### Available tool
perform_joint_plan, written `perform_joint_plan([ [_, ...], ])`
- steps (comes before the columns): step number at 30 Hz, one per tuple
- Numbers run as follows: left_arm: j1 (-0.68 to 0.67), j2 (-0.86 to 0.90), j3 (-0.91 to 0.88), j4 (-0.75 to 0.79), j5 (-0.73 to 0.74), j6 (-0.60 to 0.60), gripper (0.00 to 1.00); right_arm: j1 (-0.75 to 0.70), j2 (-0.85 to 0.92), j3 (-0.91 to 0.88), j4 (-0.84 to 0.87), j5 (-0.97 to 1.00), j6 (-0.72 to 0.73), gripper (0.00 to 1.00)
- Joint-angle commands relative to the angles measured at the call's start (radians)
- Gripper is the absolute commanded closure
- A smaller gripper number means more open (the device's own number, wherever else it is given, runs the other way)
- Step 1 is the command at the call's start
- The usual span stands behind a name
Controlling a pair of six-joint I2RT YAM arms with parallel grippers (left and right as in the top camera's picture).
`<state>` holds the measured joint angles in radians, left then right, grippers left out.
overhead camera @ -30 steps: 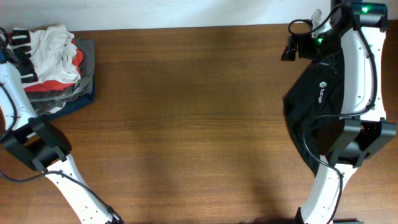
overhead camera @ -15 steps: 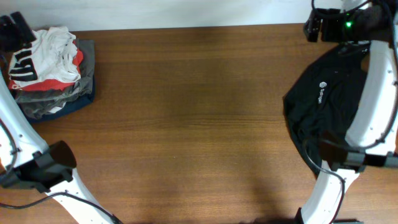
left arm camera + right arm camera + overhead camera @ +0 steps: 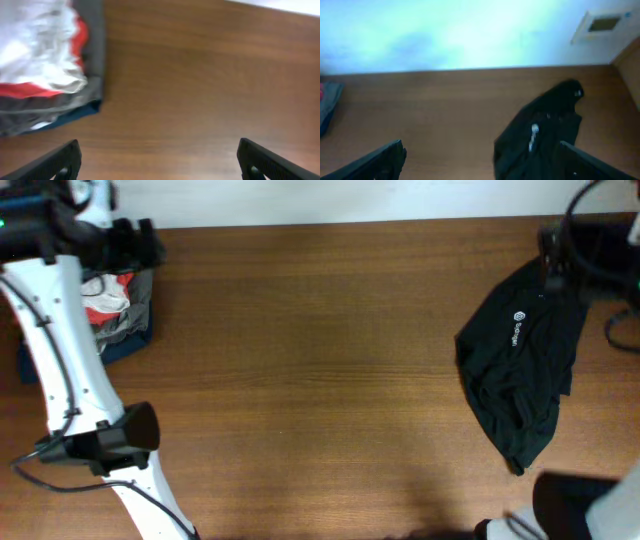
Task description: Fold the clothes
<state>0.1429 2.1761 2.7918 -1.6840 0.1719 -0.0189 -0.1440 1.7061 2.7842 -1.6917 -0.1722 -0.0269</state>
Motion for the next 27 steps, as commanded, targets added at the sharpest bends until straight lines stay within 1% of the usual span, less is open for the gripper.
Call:
perform_joint_plan([
  [1,-0.100,0.001,-0.003,-0.003,0.010,0.035,0.01,0.006,-0.108,-0.183,-0.007,0.063,-0.003,0.01],
  [3,-0.155,0.001,-0.003,-0.002,-0.043,0.034,0.01,0.006,-0.158,-0.269,-0.006,0.092,-0.003,0.01],
  [5,-0.212,0.002,-0.004,0.005,-0.128,0.034,0.01,0.006,-0.197,-0.342,-0.007,0.134,-0.003,0.01],
  [7,-0.271,0.002,-0.006,0.030,-0.197,0.034,0.01,0.006,-0.225,-0.413,-0.007,0.132,-0.002,0.01],
  [11,-0.323,0.002,-0.006,0.078,-0.194,0.034,0.01,0.006,-0.215,-0.442,-0.007,0.132,-0.002,0.01],
  [16,-0.362,0.002,-0.006,0.074,-0.195,0.034,0.01,0.006,-0.184,-0.443,-0.006,0.132,-0.002,0.01],
  [27,-0.369,0.002,-0.006,0.074,-0.195,0.034,0.01,0.006,-0.123,-0.443,-0.007,0.132,-0.002,0.01],
])
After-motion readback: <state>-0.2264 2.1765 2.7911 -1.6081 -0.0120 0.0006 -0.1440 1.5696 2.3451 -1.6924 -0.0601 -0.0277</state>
